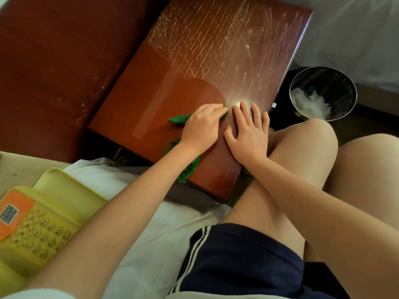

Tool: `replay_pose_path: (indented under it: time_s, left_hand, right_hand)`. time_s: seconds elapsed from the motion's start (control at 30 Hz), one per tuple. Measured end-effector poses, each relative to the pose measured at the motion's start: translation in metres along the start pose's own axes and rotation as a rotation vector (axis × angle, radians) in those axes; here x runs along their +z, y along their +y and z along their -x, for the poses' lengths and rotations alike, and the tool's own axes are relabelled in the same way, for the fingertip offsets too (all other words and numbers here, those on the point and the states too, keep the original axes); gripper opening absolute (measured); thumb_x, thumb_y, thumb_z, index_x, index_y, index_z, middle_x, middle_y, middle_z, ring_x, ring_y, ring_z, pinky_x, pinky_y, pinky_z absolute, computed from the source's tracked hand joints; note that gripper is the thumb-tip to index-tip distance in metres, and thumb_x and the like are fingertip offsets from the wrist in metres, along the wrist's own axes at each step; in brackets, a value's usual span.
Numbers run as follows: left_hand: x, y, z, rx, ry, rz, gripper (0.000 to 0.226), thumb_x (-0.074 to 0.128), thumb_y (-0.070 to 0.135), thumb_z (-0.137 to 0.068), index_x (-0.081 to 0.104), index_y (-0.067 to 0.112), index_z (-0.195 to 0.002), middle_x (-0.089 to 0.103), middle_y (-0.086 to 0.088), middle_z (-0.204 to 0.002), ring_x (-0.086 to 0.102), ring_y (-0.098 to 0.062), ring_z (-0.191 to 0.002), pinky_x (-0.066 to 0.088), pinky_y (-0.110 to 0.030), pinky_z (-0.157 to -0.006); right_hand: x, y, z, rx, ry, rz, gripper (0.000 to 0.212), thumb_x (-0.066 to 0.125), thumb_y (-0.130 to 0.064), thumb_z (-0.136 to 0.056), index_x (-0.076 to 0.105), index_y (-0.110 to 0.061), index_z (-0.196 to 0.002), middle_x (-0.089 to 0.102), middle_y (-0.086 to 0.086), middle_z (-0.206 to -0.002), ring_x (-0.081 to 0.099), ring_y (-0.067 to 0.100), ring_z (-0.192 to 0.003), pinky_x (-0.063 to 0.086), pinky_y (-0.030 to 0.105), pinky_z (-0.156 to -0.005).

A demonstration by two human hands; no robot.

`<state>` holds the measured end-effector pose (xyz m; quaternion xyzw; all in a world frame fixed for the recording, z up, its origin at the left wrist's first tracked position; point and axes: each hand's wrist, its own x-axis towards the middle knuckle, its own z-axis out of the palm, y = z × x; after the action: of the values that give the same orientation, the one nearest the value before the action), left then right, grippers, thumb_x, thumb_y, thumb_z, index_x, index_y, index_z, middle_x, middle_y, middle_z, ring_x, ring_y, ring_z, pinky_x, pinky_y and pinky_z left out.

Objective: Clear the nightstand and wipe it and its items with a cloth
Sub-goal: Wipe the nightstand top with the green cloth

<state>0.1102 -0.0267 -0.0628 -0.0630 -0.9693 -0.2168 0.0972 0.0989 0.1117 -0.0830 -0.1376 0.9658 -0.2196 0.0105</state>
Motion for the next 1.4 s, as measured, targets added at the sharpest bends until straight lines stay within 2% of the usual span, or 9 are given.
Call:
replay_pose_path:
  time_s: [0.2,0.3,0.4,0.6,0.7,0.97,1.17,1.23,1.4]
  left_hand:
    - [-0.020,-0.037,0.023,0.011,-0.021,-0.018,0.035,0.050,0.000,-0.086,0.067,0.006,-0.116,0.066,-0.012,-0.114,0.058,-0.029,-0.109,0.041,-0.030,-0.095]
    - [-0.026,-0.056,0.011,-0.116,0.045,-0.066,0.034,0.048,-0.002,-0.088,0.066,0.003,-0.116,0.065,-0.014,-0.113,0.057,-0.032,-0.108,0.043,-0.032,-0.091]
    - [-0.027,-0.063,-0.011,-0.259,0.076,-0.087,0.036,0.042,0.002,-0.092,0.061,0.004,-0.122,0.061,-0.012,-0.121,0.051,-0.028,-0.115,0.039,-0.030,-0.095]
    - [-0.015,-0.047,-0.057,-0.419,0.135,-0.081,0.038,0.039,0.006,-0.096,0.055,0.011,-0.131,0.055,-0.003,-0.132,0.045,-0.020,-0.123,0.036,-0.027,-0.099]
    - [-0.008,-0.034,-0.066,-0.396,0.113,-0.078,0.039,0.039,0.005,-0.096,0.056,0.011,-0.130,0.055,-0.003,-0.131,0.046,-0.021,-0.123,0.036,-0.028,-0.099]
    - [0.002,-0.014,-0.028,-0.088,0.053,-0.009,0.037,0.043,0.003,-0.088,0.065,0.006,-0.118,0.064,-0.010,-0.117,0.056,-0.030,-0.112,0.044,-0.035,-0.093]
    - [-0.020,-0.037,0.018,0.080,-0.081,-0.007,0.035,0.052,0.000,-0.086,0.066,0.007,-0.117,0.065,-0.009,-0.115,0.057,-0.026,-0.110,0.038,-0.027,-0.096]
    - [-0.026,-0.052,0.015,0.053,-0.077,-0.041,0.035,0.051,-0.001,-0.087,0.065,0.005,-0.118,0.064,-0.011,-0.115,0.055,-0.028,-0.110,0.036,-0.027,-0.097]
    - [-0.028,-0.065,-0.016,-0.244,0.060,-0.079,0.036,0.042,0.001,-0.093,0.060,0.004,-0.124,0.059,-0.012,-0.123,0.049,-0.029,-0.117,0.038,-0.031,-0.097]
  right_hand:
    - [0.001,0.000,0.001,-0.005,0.005,-0.020,0.059,0.032,-0.040,-0.089,0.037,-0.019,-0.143,0.029,0.001,-0.153,0.013,0.025,-0.144,-0.003,0.043,-0.116]
    - [0.000,0.000,0.001,-0.002,0.003,-0.024,0.057,0.033,-0.039,-0.090,0.037,-0.019,-0.143,0.029,0.001,-0.153,0.013,0.024,-0.144,-0.003,0.044,-0.116]
    - [-0.001,-0.001,0.001,0.003,0.003,-0.035,0.057,0.033,-0.038,-0.090,0.037,-0.019,-0.143,0.028,0.001,-0.154,0.011,0.024,-0.145,-0.005,0.043,-0.116]
    - [-0.001,-0.001,0.000,0.011,-0.008,-0.016,0.061,0.026,-0.043,-0.089,0.035,-0.021,-0.145,0.026,0.000,-0.155,0.010,0.023,-0.145,-0.005,0.043,-0.117]
    - [0.000,-0.001,0.001,0.007,0.000,-0.019,0.064,0.023,-0.045,-0.087,0.035,-0.021,-0.145,0.027,0.001,-0.154,0.011,0.024,-0.145,-0.004,0.043,-0.117]
    - [0.002,-0.001,0.001,-0.001,0.036,-0.018,0.068,0.020,-0.048,-0.084,0.039,-0.020,-0.143,0.031,0.002,-0.153,0.016,0.025,-0.144,0.000,0.044,-0.117]
    - [0.004,0.001,0.000,-0.005,0.053,-0.022,0.063,0.025,-0.045,-0.086,0.040,-0.019,-0.142,0.033,0.002,-0.151,0.018,0.026,-0.143,-0.001,0.043,-0.116]
    - [0.003,0.000,0.000,-0.002,0.046,-0.032,0.059,0.030,-0.042,-0.088,0.040,-0.019,-0.142,0.033,0.001,-0.152,0.017,0.025,-0.144,-0.003,0.042,-0.115]
    - [0.000,-0.001,0.001,0.008,0.023,-0.038,0.058,0.033,-0.040,-0.090,0.037,-0.021,-0.144,0.028,0.000,-0.154,0.011,0.023,-0.145,-0.007,0.041,-0.116]
